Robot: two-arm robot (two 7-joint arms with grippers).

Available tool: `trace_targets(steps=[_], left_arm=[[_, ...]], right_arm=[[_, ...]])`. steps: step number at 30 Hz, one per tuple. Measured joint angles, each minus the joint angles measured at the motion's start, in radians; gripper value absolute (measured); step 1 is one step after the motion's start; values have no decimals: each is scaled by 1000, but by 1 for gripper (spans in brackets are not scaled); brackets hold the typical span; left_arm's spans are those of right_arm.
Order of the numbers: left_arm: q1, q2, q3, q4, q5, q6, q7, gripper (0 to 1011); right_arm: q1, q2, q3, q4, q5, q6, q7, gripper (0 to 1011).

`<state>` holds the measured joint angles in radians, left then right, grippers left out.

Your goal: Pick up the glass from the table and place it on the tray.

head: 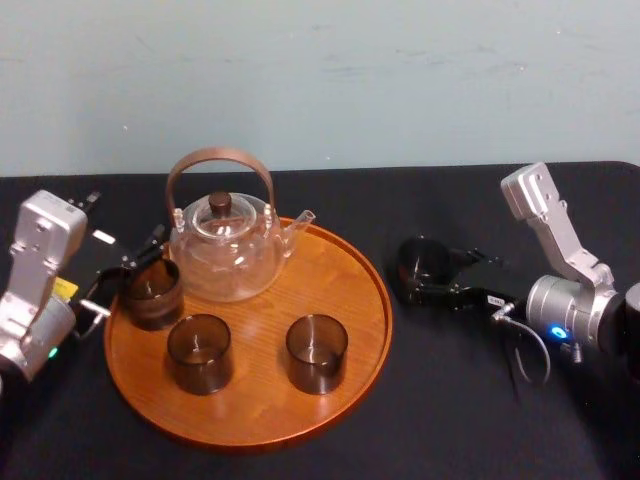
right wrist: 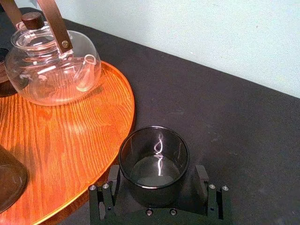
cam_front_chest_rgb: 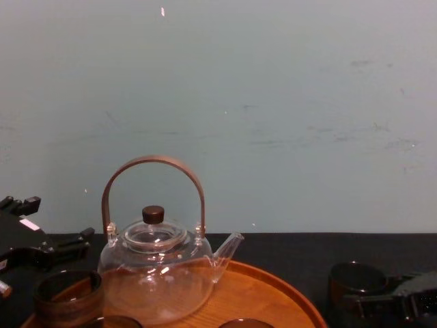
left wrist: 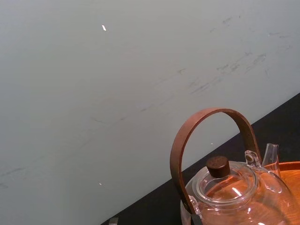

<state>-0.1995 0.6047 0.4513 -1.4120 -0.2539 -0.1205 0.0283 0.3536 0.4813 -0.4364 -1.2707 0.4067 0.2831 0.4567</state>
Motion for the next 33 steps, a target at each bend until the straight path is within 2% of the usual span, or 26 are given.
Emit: trace_targets(steps=[24, 33], left_arm=[[0, 0, 0, 0, 0, 0, 0, 1001], [0, 0, 0, 0, 0, 0, 0, 1001]], right_arm=[[58, -42, -28, 63, -50, -5, 21, 1003], [58, -41, -27, 62, -50, -6, 20, 1003]])
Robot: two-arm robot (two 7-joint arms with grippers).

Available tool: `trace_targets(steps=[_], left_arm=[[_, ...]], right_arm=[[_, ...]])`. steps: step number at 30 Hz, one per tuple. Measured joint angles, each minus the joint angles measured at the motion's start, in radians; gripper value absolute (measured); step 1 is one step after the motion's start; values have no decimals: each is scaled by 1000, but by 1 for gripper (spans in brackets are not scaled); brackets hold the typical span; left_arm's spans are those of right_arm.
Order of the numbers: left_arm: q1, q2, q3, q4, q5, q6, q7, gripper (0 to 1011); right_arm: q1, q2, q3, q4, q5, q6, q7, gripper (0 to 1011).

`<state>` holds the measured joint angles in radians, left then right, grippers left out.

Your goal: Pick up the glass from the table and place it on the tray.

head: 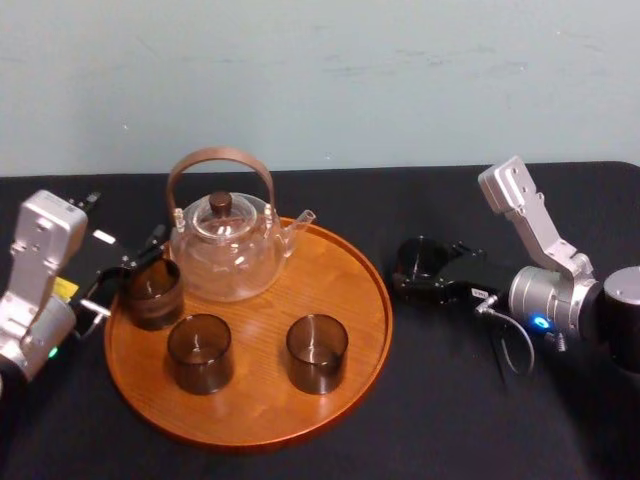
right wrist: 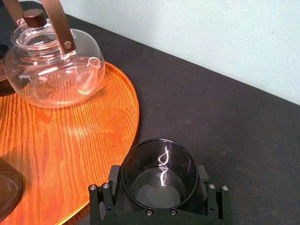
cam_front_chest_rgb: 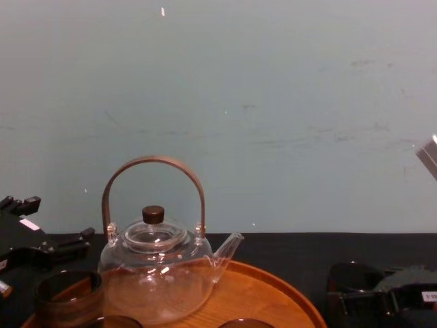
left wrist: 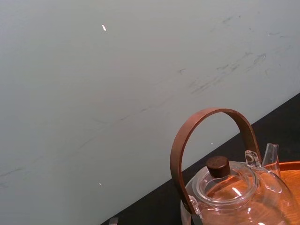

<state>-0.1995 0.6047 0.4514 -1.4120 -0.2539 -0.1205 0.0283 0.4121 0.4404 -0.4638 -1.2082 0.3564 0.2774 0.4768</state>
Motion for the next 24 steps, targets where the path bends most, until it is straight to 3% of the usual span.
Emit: trace_targets(steps=[7, 24], left_arm=[[0, 0, 0, 0, 0, 0, 0, 1001], [0, 0, 0, 0, 0, 0, 0, 1002]], right_arm=[[-1, 1, 1, -1, 2, -1, 0, 905], [-14, 11, 12, -22, 12, -1, 4, 904]])
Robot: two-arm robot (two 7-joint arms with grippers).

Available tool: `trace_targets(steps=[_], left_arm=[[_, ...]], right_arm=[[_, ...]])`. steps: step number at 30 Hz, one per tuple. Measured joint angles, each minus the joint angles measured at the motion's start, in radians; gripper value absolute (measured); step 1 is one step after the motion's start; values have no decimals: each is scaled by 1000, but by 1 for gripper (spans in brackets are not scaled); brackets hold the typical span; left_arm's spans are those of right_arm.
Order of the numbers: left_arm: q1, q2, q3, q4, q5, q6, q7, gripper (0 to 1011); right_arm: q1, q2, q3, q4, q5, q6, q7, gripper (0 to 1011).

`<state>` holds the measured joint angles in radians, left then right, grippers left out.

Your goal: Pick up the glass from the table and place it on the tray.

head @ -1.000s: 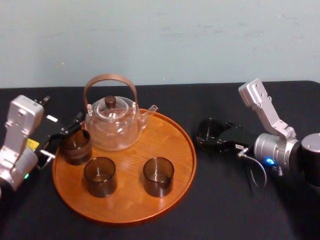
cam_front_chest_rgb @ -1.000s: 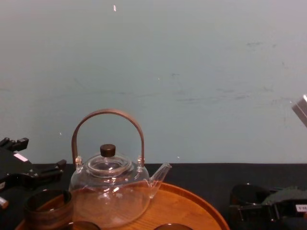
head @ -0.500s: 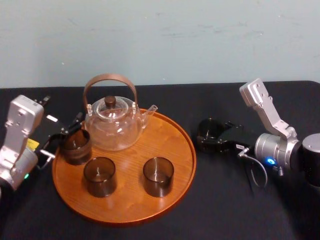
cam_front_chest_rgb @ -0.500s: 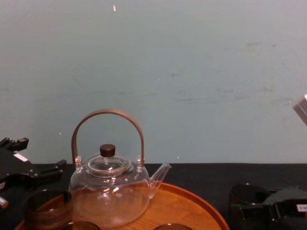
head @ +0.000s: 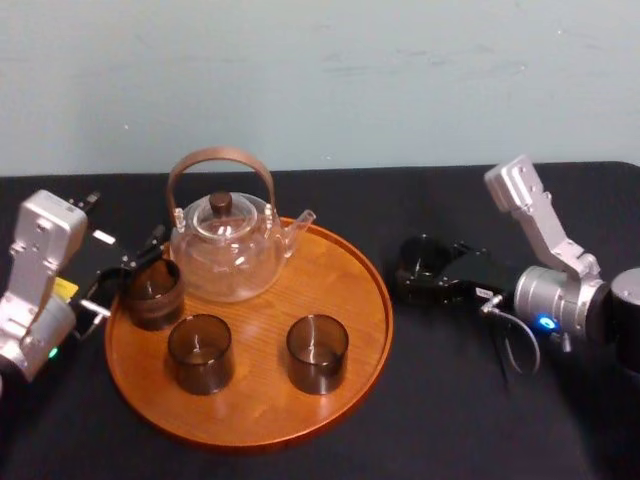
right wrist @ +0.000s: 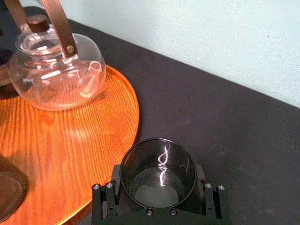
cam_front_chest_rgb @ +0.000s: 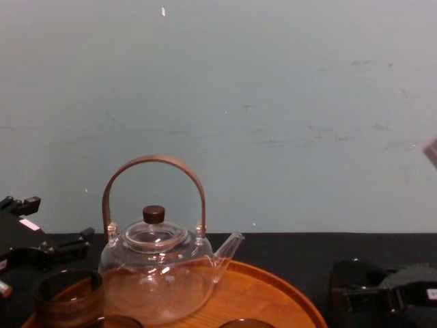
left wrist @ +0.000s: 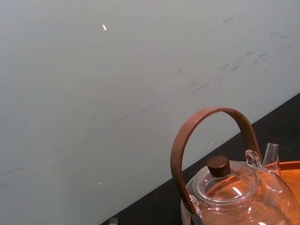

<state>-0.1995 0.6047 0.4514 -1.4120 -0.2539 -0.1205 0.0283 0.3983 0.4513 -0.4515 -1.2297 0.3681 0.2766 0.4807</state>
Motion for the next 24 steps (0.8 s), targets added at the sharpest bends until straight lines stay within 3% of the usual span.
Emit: trace_targets(steps=[15, 24], left_arm=[[0, 0, 0, 0, 0, 0, 0, 1001], [0, 0, 0, 0, 0, 0, 0, 1001]], right_arm=[[-45, 96, 57, -200, 29, 13, 5, 904], [-21, 110, 38, -238, 29, 0, 34, 905]])
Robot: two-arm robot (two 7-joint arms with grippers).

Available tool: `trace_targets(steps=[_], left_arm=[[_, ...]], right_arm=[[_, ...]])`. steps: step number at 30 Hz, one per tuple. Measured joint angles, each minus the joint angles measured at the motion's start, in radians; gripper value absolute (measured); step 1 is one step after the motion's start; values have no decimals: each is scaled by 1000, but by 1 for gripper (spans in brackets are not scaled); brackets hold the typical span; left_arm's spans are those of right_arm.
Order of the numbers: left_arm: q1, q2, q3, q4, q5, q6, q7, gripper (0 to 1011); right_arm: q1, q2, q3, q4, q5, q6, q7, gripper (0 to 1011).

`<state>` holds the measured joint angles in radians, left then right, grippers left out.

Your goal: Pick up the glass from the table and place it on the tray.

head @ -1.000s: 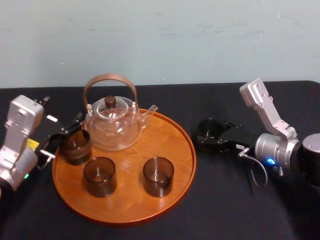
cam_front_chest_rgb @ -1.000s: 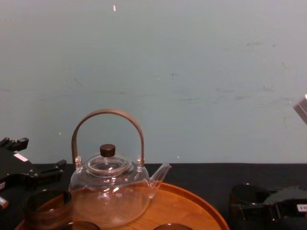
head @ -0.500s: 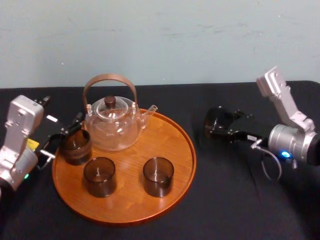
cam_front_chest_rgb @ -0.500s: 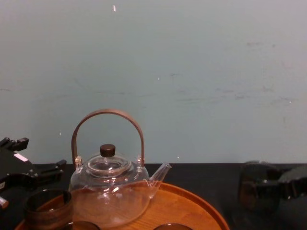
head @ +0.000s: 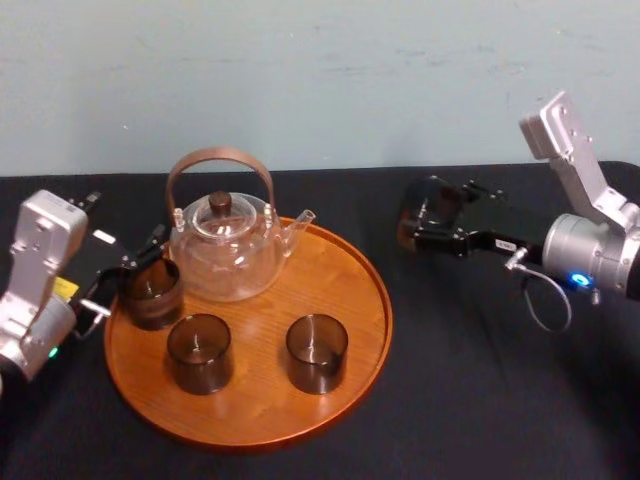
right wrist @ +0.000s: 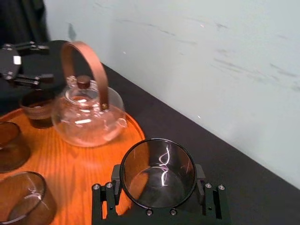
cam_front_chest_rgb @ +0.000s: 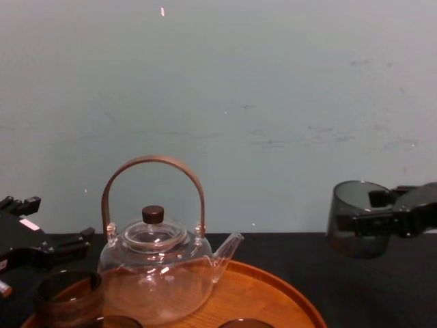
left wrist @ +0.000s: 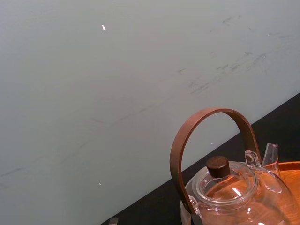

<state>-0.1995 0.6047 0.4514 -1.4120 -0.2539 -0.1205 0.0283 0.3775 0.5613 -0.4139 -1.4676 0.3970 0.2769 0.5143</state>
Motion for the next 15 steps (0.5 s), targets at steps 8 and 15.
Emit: trace_targets(steps=[8, 15], left_arm=[[0, 0, 0, 0, 0, 0, 0, 1001], [0, 0, 0, 0, 0, 0, 0, 1001]], right_arm=[[55, -23, -62, 26, -15, -19, 46, 904], [90, -51, -109, 64, -19, -49, 88, 905]])
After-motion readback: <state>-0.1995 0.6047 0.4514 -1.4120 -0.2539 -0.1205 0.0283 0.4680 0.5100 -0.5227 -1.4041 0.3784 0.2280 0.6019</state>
